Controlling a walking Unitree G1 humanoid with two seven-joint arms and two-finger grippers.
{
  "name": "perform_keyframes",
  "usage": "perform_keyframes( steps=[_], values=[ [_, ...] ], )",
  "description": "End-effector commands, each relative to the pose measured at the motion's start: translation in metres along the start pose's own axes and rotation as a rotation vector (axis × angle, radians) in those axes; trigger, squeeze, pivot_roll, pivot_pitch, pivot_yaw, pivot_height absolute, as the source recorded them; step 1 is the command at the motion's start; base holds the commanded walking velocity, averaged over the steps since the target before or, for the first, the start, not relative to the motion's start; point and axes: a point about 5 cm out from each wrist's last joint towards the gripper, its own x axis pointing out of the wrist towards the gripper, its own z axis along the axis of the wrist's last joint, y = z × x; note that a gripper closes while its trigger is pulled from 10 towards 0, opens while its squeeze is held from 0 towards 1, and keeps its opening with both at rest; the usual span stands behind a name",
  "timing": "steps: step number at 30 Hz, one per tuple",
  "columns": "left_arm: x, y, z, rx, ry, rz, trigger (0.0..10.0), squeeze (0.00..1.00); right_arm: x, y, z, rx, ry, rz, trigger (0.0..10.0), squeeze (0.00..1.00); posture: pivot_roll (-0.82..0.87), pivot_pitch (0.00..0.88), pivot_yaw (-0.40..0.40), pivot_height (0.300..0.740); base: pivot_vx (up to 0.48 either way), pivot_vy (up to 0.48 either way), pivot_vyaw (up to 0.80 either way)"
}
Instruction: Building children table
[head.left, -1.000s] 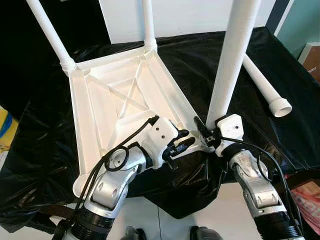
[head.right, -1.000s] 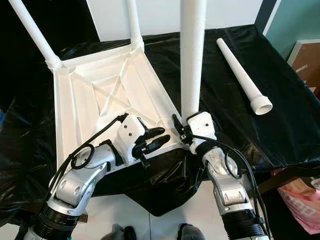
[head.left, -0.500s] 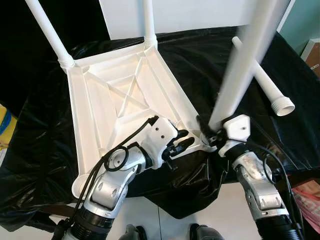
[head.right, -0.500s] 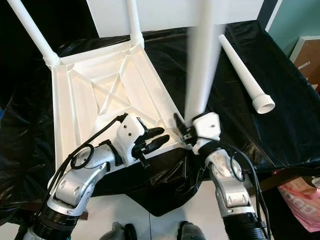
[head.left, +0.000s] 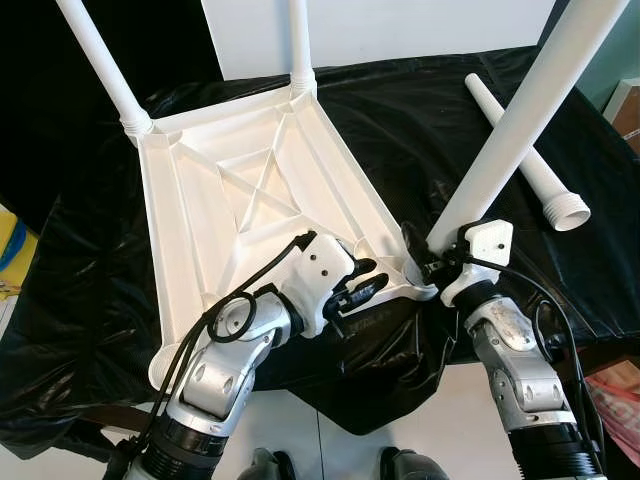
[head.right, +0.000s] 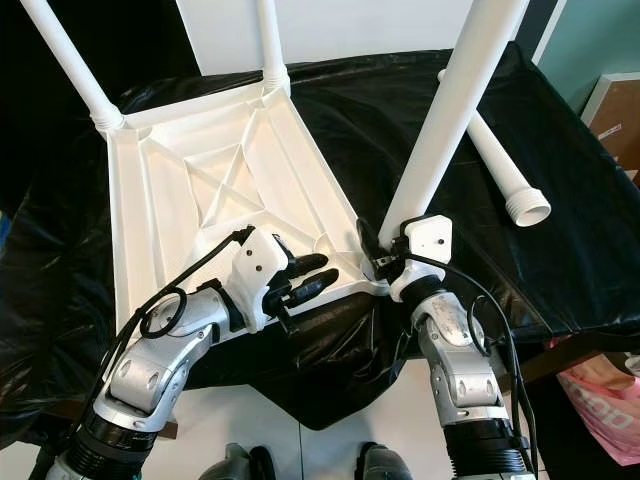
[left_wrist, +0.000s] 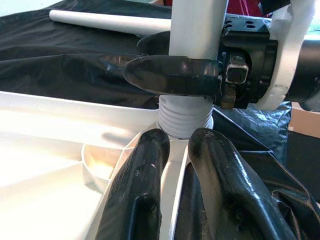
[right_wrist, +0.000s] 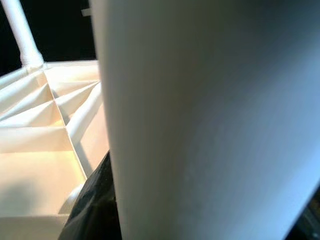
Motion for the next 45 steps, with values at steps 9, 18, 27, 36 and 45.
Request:
perform_keyframes(
  steps=[9,18,27,36,45],
  values=[
    [-0.004,0.000,0.002,-0.011,-0.013,0.035,10.0,0.00,-0.010,0.007,-0.018,-0.078,0.086,0.062,10.0,0.00,-0.11,0.179,0.055,0.740,0.000,0.000,0.00],
    [-0.004,0.001,0.001,-0.049,-0.006,0.043,10.0,0.00,-0.012,0.008,-0.021,-0.054,0.112,0.034,10.0,0.00,-0.11,0.166,0.052,0.740,0.000,0.000,0.00],
    [-0.002,0.000,0.001,-0.041,0.001,0.052,10.0,0.00,-0.011,0.020,-0.029,-0.043,0.166,-0.182,10.0,0.00,-0.10,0.155,0.040,0.740,0.000,0.000,0.00],
    [-0.002,0.000,0.001,-0.041,0.000,0.053,10.0,0.00,-0.011,0.022,-0.031,-0.056,0.170,-0.245,10.0,0.00,-0.10,0.154,0.039,0.740,0.000,0.000,0.00],
    [-0.002,0.000,0.001,-0.048,0.000,0.060,10.0,0.00,-0.017,0.013,-0.032,-0.062,0.156,-0.450,10.0,0.00,-0.10,0.144,0.027,0.740,0.000,0.000,0.00]
  ],
)
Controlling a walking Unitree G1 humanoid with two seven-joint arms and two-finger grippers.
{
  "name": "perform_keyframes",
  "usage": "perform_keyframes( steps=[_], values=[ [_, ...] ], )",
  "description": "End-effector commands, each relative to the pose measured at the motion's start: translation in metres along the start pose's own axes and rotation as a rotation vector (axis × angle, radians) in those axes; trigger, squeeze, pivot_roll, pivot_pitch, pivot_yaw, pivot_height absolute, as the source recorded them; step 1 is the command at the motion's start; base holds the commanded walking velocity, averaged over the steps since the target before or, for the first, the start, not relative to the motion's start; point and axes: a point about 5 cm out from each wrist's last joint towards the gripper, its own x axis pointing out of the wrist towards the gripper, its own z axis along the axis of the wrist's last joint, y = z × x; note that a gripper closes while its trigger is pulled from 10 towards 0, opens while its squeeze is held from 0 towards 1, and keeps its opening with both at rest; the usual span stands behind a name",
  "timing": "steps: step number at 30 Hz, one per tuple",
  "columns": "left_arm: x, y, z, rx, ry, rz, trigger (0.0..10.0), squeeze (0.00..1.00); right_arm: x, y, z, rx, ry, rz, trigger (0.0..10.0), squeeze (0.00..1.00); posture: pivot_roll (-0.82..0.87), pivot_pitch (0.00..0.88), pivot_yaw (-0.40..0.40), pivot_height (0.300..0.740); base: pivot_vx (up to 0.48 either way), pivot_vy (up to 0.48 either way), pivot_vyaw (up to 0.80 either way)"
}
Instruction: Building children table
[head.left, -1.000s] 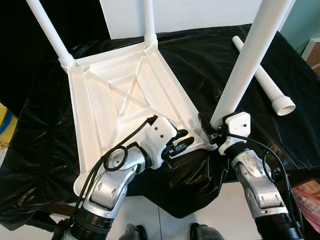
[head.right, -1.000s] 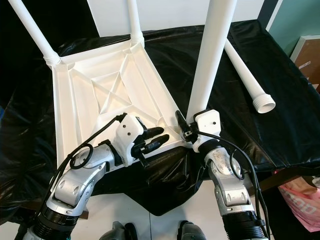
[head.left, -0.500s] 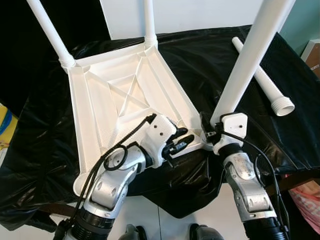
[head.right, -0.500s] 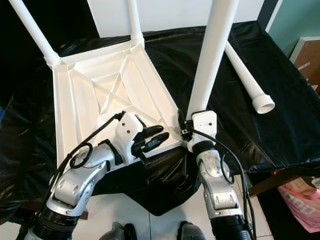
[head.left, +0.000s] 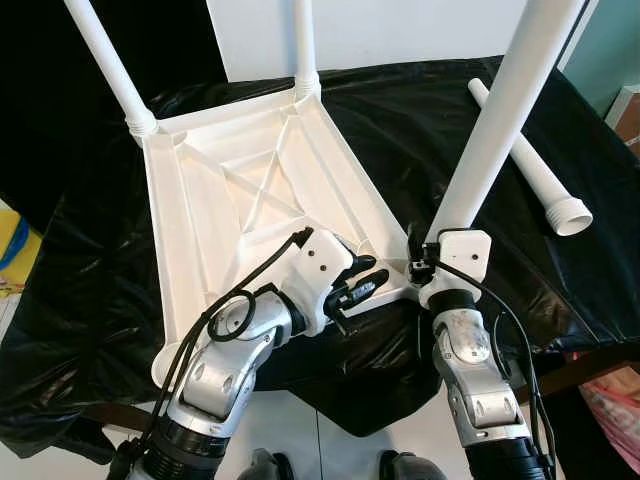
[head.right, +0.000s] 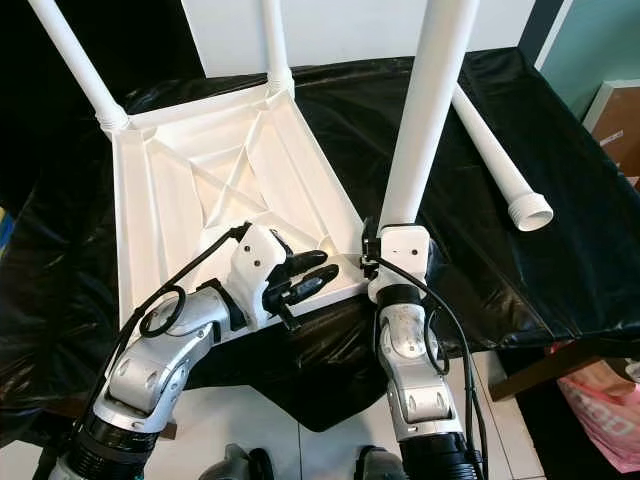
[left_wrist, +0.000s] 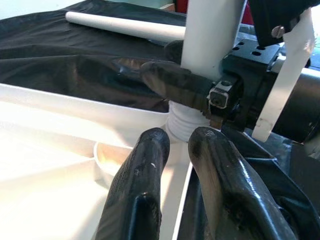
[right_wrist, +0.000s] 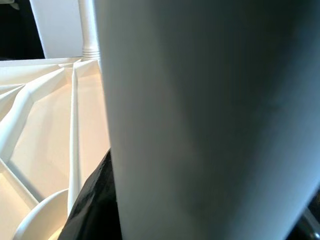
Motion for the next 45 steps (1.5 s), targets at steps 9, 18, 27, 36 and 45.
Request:
perform_keyframes(
  steps=[9,18,27,36,45],
  values=[
    [-0.001,0.000,-0.003,-0.002,0.015,0.052,10.0,0.00,-0.011,-0.015,-0.015,0.013,0.078,-0.099,10.0,0.00,-0.10,0.135,0.030,0.740,0.000,0.000,0.00],
    [-0.001,0.001,-0.003,0.002,0.017,0.048,10.0,0.00,-0.004,-0.019,0.006,0.032,-0.010,-0.155,10.0,0.00,-0.10,0.132,0.035,0.740,0.000,0.000,0.00],
    [-0.001,0.001,-0.003,0.004,0.016,0.044,10.0,0.00,-0.001,-0.019,0.019,0.057,-0.049,-0.167,10.0,0.00,-0.11,0.134,0.037,0.740,0.000,0.000,0.00],
    [0.000,0.001,-0.003,0.005,0.015,0.044,10.0,0.00,0.001,-0.015,0.026,0.099,-0.069,-0.145,10.0,0.00,-0.11,0.133,0.036,0.740,0.000,0.000,0.00],
    [-0.001,0.001,-0.003,0.005,0.015,0.044,10.0,0.00,0.001,-0.013,0.026,0.095,-0.068,-0.131,10.0,0.00,-0.11,0.134,0.037,0.740,0.000,0.000,0.00]
  ],
)
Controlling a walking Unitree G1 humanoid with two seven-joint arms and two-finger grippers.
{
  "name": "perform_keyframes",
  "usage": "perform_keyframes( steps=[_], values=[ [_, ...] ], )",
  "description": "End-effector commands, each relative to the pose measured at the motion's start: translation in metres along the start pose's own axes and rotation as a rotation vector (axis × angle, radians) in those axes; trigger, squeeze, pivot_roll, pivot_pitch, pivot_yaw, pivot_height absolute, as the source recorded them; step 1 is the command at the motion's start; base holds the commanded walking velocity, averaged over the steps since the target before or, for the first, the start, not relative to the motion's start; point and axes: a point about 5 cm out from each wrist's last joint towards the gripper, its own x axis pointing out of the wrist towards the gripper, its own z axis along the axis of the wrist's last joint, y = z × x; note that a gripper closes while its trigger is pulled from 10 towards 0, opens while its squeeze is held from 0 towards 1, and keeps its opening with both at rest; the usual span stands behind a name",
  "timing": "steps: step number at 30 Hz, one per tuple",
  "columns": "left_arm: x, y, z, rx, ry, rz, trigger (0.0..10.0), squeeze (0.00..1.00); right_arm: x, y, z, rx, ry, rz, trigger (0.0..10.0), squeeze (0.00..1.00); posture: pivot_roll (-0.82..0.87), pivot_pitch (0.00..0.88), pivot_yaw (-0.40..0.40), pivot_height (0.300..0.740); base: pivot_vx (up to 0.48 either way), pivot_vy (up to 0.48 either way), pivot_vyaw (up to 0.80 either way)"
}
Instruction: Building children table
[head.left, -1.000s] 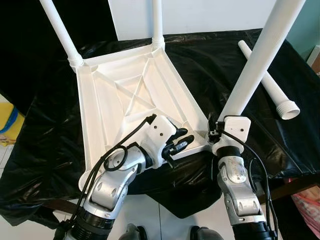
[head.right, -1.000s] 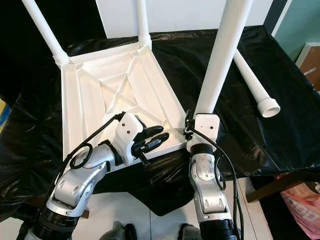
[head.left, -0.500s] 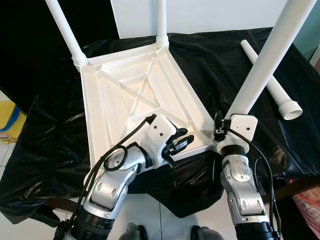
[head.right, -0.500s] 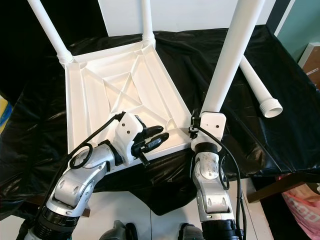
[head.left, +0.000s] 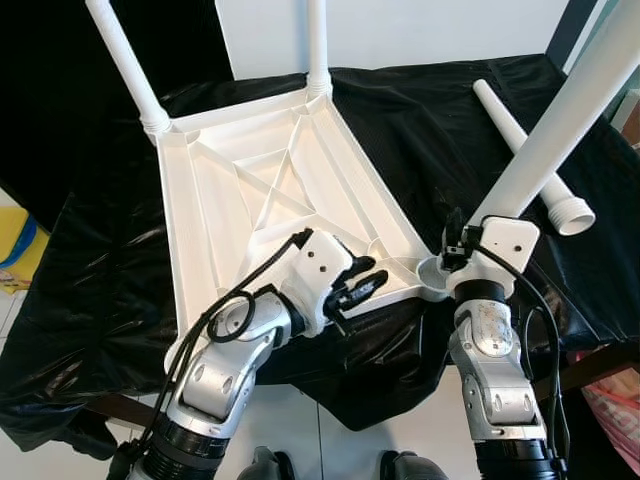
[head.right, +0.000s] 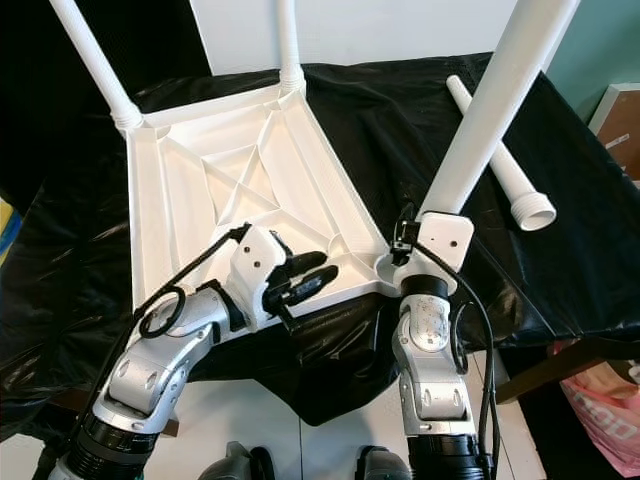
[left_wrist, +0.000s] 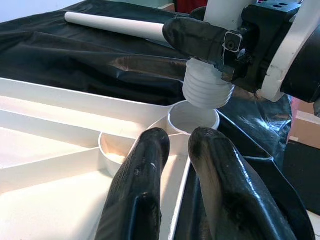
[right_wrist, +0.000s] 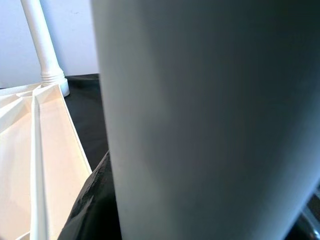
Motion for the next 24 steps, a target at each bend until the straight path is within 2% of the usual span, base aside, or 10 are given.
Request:
perform_keyframes(
  steps=[1,6,8,9,10,11,18,20,22,24],
  values=[
    [0.000,0.001,-0.002,0.005,0.013,0.045,10.0,0.00,-0.002,0.003,0.002,0.019,-0.005,0.007,10.0,0.00,-0.11,0.134,0.037,0.740,0.000,0.000,0.00],
    [0.000,0.001,-0.001,-0.001,0.007,0.040,10.0,0.00,-0.003,0.003,0.000,-0.002,0.004,0.050,10.0,0.00,-0.11,0.135,0.039,0.740,0.000,0.000,0.00],
    [0.000,0.002,0.000,-0.075,-0.005,0.008,10.0,0.00,-0.003,0.004,0.000,-0.028,0.000,0.105,10.0,0.00,-0.11,0.134,0.039,0.740,0.000,0.000,0.00],
    [0.000,0.002,0.000,-0.075,-0.005,0.008,10.0,0.00,-0.003,0.004,0.000,-0.028,0.000,0.105,10.0,0.00,-0.11,0.134,0.039,0.740,0.000,0.000,0.00],
    [0.000,0.002,0.003,-0.132,-0.029,-0.030,10.0,0.82,-0.001,0.003,-0.001,-0.037,0.008,0.148,10.0,0.00,-0.11,0.134,0.039,0.740,0.000,0.000,0.00],
    [0.000,0.004,0.006,-0.146,-0.045,-0.047,10.0,1.00,0.001,0.002,-0.001,-0.041,0.009,0.176,10.0,0.00,-0.11,0.135,0.039,0.740,0.000,0.000,0.00],
    [0.002,0.009,0.015,-0.145,-0.086,-0.078,10.0,1.00,0.008,0.002,0.002,-0.056,0.008,0.253,10.0,0.00,-0.11,0.133,0.037,0.740,0.000,0.000,0.00],
    [0.007,0.013,0.026,-0.109,-0.119,-0.116,10.0,1.00,0.016,0.001,0.006,-0.078,0.004,0.337,10.0,0.00,-0.12,0.132,0.033,0.740,0.000,0.000,0.00],
    [0.007,0.013,0.026,-0.109,-0.119,-0.116,10.0,1.00,0.016,0.001,0.006,-0.078,0.004,0.337,10.0,0.00,-0.12,0.132,0.033,0.740,0.000,0.000,0.00],
    [0.010,0.013,0.031,-0.085,-0.136,-0.139,10.0,1.00,0.020,0.001,0.008,-0.090,0.004,0.387,10.0,0.00,-0.12,0.132,0.031,0.740,0.000,0.000,0.00]
  ],
)
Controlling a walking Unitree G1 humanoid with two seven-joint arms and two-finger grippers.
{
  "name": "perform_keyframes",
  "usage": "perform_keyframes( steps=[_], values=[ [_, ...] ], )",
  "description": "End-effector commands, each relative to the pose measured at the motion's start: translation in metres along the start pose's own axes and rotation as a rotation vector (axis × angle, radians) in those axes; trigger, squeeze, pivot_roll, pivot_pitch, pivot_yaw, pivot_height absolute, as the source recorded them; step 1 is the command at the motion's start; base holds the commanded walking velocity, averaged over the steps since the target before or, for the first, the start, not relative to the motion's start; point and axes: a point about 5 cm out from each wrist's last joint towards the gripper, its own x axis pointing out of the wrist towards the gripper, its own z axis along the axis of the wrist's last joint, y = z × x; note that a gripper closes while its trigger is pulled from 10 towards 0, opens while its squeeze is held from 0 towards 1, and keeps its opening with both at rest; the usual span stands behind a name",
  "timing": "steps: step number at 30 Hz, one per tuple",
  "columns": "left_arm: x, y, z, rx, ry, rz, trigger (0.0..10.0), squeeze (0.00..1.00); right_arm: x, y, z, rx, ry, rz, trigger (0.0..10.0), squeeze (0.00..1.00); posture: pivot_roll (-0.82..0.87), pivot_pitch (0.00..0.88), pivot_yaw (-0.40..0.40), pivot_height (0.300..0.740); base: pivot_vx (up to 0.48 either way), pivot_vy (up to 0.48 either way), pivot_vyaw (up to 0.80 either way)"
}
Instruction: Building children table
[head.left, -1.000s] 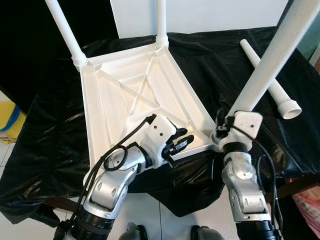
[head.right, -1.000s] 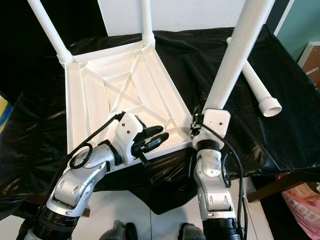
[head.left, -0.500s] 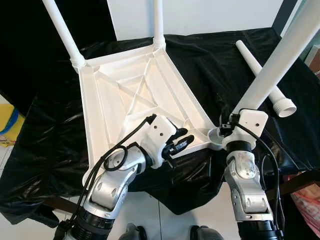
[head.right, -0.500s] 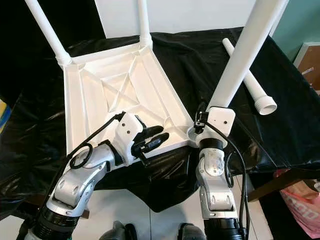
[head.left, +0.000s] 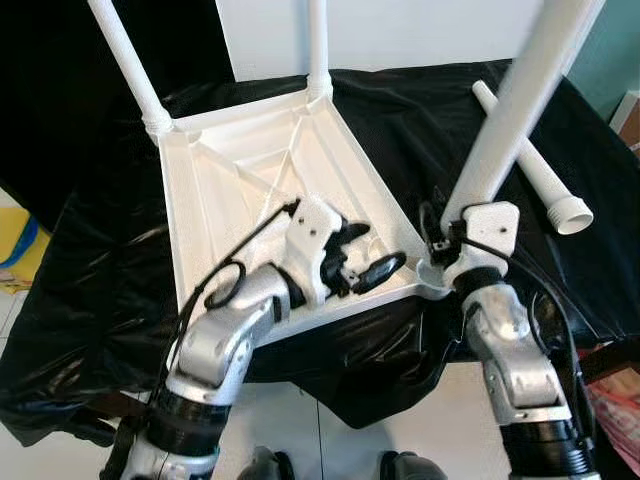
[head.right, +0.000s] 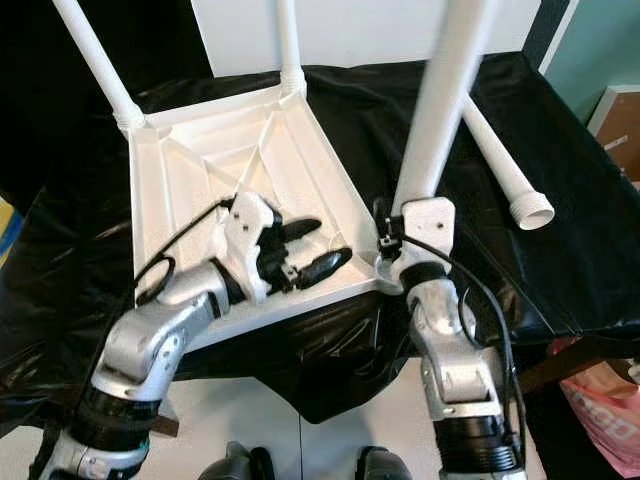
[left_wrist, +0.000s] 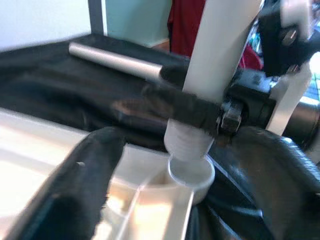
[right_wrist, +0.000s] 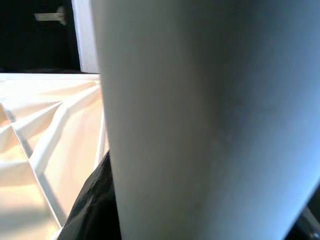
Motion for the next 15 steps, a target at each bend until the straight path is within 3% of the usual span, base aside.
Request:
perform_keyframes(
  steps=[1,2,4,5,15],
  values=[
    [0.005,-0.006,0.004,0.018,-0.020,-0.123,10.0,0.96,0.003,-0.001,0.001,0.007,0.015,0.074,10.0,0.00,-0.12,0.129,0.029,0.740,0.000,0.000,0.00],
    [0.009,-0.008,0.010,0.035,-0.038,-0.146,10.0,0.00,0.007,-0.003,0.003,0.002,0.020,0.128,10.0,0.00,-0.12,0.129,0.028,0.740,0.000,0.000,0.00],
    [0.009,-0.008,0.010,0.035,-0.038,-0.146,10.0,0.00,0.007,-0.003,0.003,0.002,0.020,0.128,10.0,0.00,-0.12,0.129,0.028,0.740,0.000,0.000,0.00],
    [0.015,-0.013,0.018,0.062,-0.063,-0.199,10.0,0.00,0.012,-0.007,0.007,-0.017,0.032,0.241,10.0,0.00,-0.12,0.125,0.024,0.740,0.000,0.000,0.00],
    [0.018,-0.014,0.037,0.079,-0.114,-0.270,10.0,0.00,0.009,-0.012,0.011,-0.067,0.087,0.494,10.0,0.00,-0.12,0.126,0.022,0.740,0.000,0.000,0.00]
  ],
)
